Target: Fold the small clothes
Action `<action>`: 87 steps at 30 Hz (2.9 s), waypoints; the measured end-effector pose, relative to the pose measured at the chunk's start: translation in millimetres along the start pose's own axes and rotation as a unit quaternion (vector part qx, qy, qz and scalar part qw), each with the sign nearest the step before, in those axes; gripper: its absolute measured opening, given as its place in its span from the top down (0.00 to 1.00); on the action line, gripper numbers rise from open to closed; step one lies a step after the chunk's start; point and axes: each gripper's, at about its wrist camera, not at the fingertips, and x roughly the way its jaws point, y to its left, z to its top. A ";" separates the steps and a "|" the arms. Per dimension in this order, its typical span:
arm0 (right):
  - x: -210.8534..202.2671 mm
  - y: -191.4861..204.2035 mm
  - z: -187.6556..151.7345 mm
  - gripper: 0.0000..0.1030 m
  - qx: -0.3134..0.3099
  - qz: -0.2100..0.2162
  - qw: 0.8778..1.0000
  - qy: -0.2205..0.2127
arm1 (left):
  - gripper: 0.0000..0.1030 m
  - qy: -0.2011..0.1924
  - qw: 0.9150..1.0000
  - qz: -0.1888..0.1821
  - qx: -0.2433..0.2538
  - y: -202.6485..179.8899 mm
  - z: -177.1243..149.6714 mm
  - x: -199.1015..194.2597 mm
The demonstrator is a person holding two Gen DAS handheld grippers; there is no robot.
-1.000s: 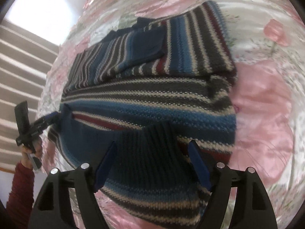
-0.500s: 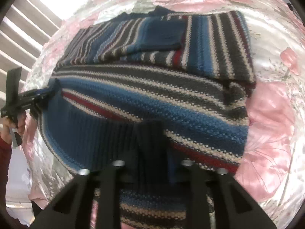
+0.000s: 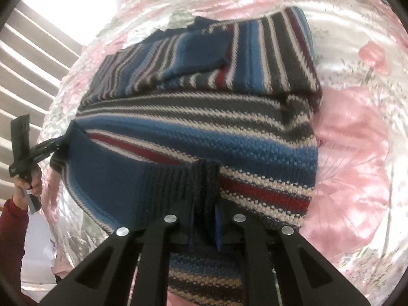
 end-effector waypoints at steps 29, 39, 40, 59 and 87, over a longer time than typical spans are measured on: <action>-91.7 6.3 114.7 0.90 0.029 -0.006 0.989 -0.146 | 0.87 -0.156 0.988 0.020 -0.011 -14.8 100.5 -68.8; -58.9 1.9 196.0 0.90 0.049 -0.065 0.983 -0.167 | 0.87 -0.175 0.982 0.044 -0.058 0.1 173.2 -18.4; -53.0 0.2 200.0 0.90 0.052 -0.068 0.982 -0.166 | 0.87 -0.177 0.981 0.043 -0.061 1.6 177.6 -11.3; 41.6 -48.0 204.3 0.72 0.091 -0.127 0.982 -0.106 | 0.78 -0.085 0.991 0.089 -0.061 31.0 177.9 100.7; -39.7 -64.4 16.2 0.86 0.054 -0.031 0.997 -0.036 | 0.51 -0.045 0.997 0.055 -0.009 -32.1 20.8 20.3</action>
